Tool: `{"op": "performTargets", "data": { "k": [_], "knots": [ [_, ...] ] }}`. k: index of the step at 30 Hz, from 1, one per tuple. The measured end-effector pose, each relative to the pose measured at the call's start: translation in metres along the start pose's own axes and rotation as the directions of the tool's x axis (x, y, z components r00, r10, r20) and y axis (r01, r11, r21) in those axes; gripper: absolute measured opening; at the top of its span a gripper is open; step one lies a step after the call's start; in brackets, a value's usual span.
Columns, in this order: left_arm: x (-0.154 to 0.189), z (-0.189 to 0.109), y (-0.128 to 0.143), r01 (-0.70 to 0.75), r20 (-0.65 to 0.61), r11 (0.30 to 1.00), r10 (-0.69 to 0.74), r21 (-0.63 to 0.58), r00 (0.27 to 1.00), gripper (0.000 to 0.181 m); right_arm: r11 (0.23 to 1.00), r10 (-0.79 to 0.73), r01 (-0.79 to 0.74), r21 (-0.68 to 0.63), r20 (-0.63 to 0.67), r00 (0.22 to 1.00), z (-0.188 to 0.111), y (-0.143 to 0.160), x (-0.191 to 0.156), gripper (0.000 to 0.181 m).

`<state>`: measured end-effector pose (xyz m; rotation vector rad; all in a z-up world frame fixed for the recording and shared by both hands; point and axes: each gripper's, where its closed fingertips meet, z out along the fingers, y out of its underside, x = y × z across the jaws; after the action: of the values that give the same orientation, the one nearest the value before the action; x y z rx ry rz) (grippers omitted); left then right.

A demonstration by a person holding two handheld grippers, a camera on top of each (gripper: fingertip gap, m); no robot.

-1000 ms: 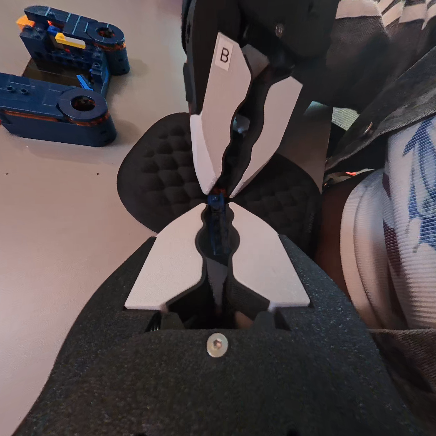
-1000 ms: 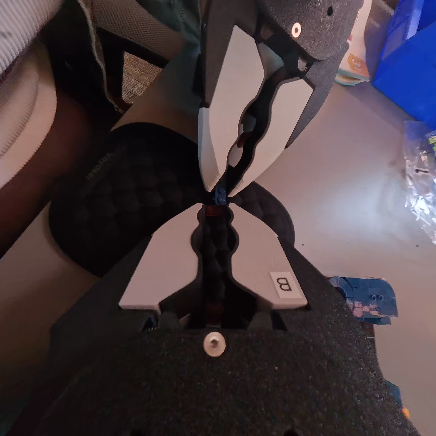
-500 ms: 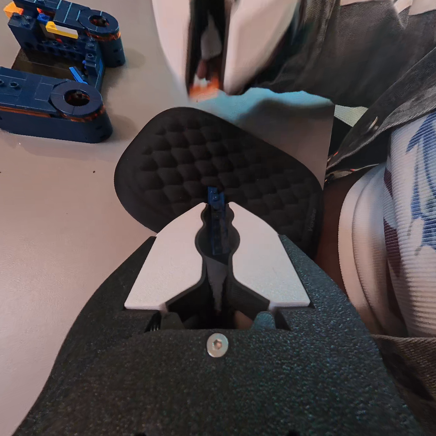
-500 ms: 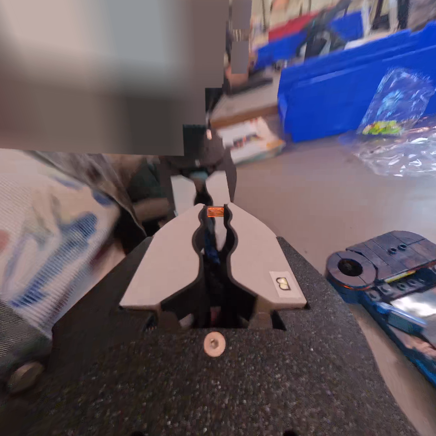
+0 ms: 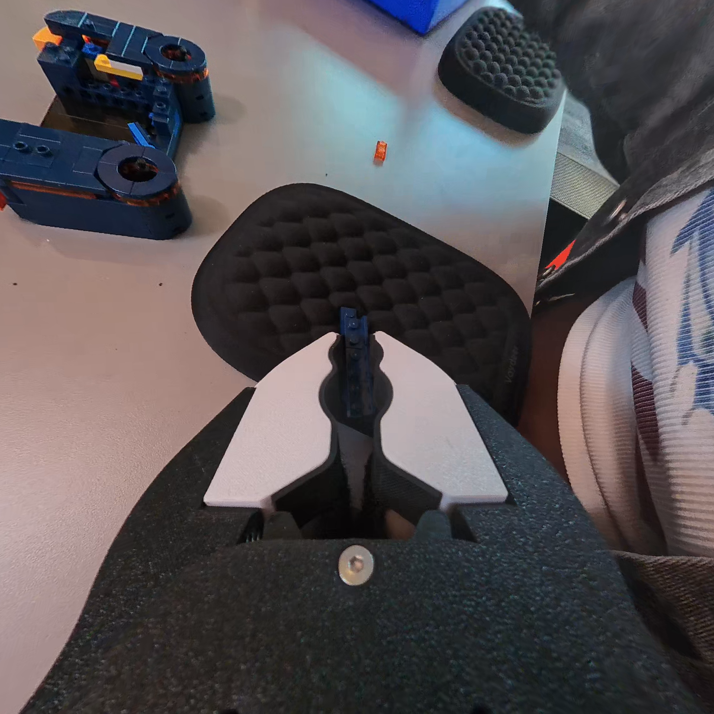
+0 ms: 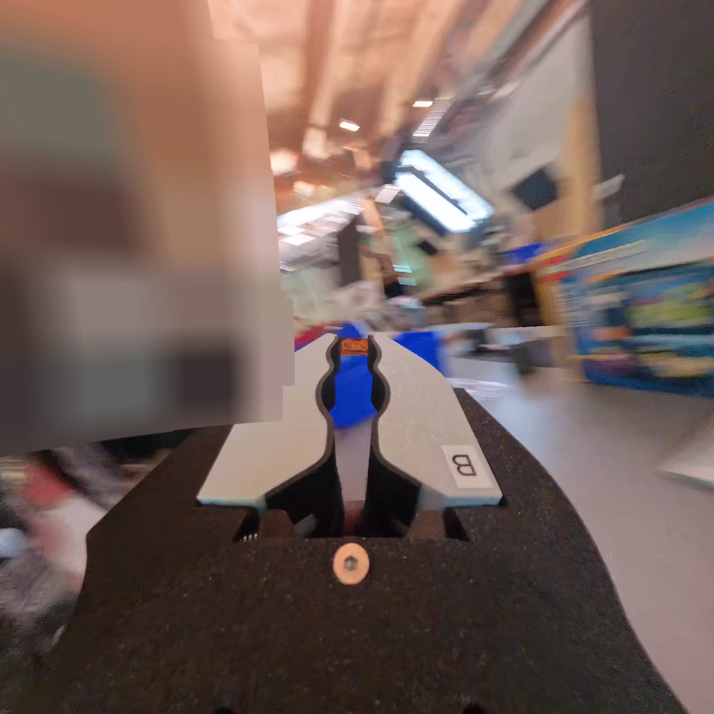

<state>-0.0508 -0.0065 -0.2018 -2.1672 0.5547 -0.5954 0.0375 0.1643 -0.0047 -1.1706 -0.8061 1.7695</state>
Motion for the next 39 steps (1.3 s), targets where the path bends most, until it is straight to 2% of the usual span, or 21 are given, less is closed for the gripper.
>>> {"op": "performTargets", "data": {
  "k": [1, 3, 5, 7, 9, 12, 17, 20, 21, 23, 30, 32, 34, 36, 37, 39],
  "knots": [
    [0.000, 0.000, 0.000, -0.003, 0.003, 1.000, 0.003, 0.001, 1.000, 0.013, 0.992, -0.128, 0.123, -0.038, -0.153, 0.980, -0.022, -0.018, 0.017, 0.013],
    [0.000, 0.000, 0.000, -0.007, 0.005, 1.000, 0.007, 0.005, 1.000, 0.013, 0.948, -0.317, 0.285, -0.139, -0.426, 0.847, -0.078, -0.060, 0.047, 0.013],
    [0.000, 0.000, -0.001, -0.007, 0.003, 1.000, 0.007, 0.007, 1.000, 0.013, 0.917, -0.396, 0.329, -0.225, -0.610, 0.686, -0.134, -0.094, 0.064, 0.013],
    [0.000, 0.000, -0.001, -0.020, 0.004, 1.000, 0.020, 0.005, 1.000, 0.013, 0.892, -0.451, 0.303, -0.336, -0.705, 0.547, -0.177, -0.106, 0.076, 0.013],
    [0.000, 0.000, -0.001, -0.033, 0.009, 0.999, 0.033, 0.003, 0.999, 0.013, 0.874, -0.486, 0.284, -0.395, -0.741, 0.465, -0.201, -0.109, 0.080, 0.013],
    [0.000, 0.000, -0.001, -0.031, 0.017, 0.999, 0.031, 0.005, 0.999, 0.013, 0.857, -0.515, 0.239, -0.456, -0.760, 0.397, -0.221, -0.104, 0.087, 0.013],
    [0.000, 0.000, -0.001, -0.038, 0.030, 0.999, 0.038, 0.005, 0.999, 0.013, 0.856, -0.516, 0.239, -0.458, -0.776, 0.361, -0.227, -0.104, 0.095, 0.013],
    [0.000, 0.000, -0.001, -0.039, 0.034, 0.999, 0.039, 0.005, 0.999, 0.013, 0.853, -0.518, 0.112, -0.510, -0.795, 0.316, -0.241, -0.092, 0.111, 0.013],
    [0.000, 0.000, -0.001, -0.039, 0.036, 0.999, 0.039, 0.007, 0.999, 0.013, 0.846, -0.524, 0.073, -0.528, -0.800, 0.293, -0.247, -0.089, 0.116, 0.016],
    [0.000, -0.001, -0.001, -0.043, 0.041, 0.999, 0.043, 0.008, 0.998, 0.012, 0.846, -0.527, 0.070, -0.528, -0.810, 0.258, -0.250, -0.091, 0.119, 0.034],
    [0.000, -0.001, -0.001, -0.044, 0.040, 0.999, 0.043, 0.008, 0.998, 0.012, 0.850, -0.523, 0.078, -0.521, -0.816, 0.247, -0.254, -0.096, 0.121, 0.047],
    [0.000, -0.001, -0.001, -0.043, 0.038, 0.999, 0.042, 0.009, 0.998, 0.012, 0.847, -0.528, 0.093, -0.524, -0.807, 0.266, -0.249, -0.095, 0.118, 0.041],
    [0.000, -0.001, -0.001, -0.043, 0.038, 0.999, 0.042, 0.009, 0.998, 0.013, 0.826, -0.559, 0.165, -0.539, -0.741, 0.373, -0.222, -0.088, 0.109, 0.034],
    [0.000, -0.001, -0.001, -0.043, 0.038, 0.999, 0.042, 0.009, 0.998, 0.013, 0.784, -0.594, 0.222, -0.580, -0.597, 0.539, -0.182, -0.064, 0.095, 0.034],
    [0.000, -0.001, -0.001, -0.043, 0.038, 0.999, 0.043, 0.009, 0.998, 0.013, 0.758, -0.594, 0.230, -0.611, -0.500, 0.630, -0.160, -0.042, 0.087, 0.035],
    [0.000, -0.001, -0.001, -0.045, 0.039, 0.999, 0.044, 0.008, 0.998, 0.013, 0.658, -0.513, 0.204, -0.725, -0.234, 0.826, -0.123, 0.026, 0.062, 0.032]
  ]
}}
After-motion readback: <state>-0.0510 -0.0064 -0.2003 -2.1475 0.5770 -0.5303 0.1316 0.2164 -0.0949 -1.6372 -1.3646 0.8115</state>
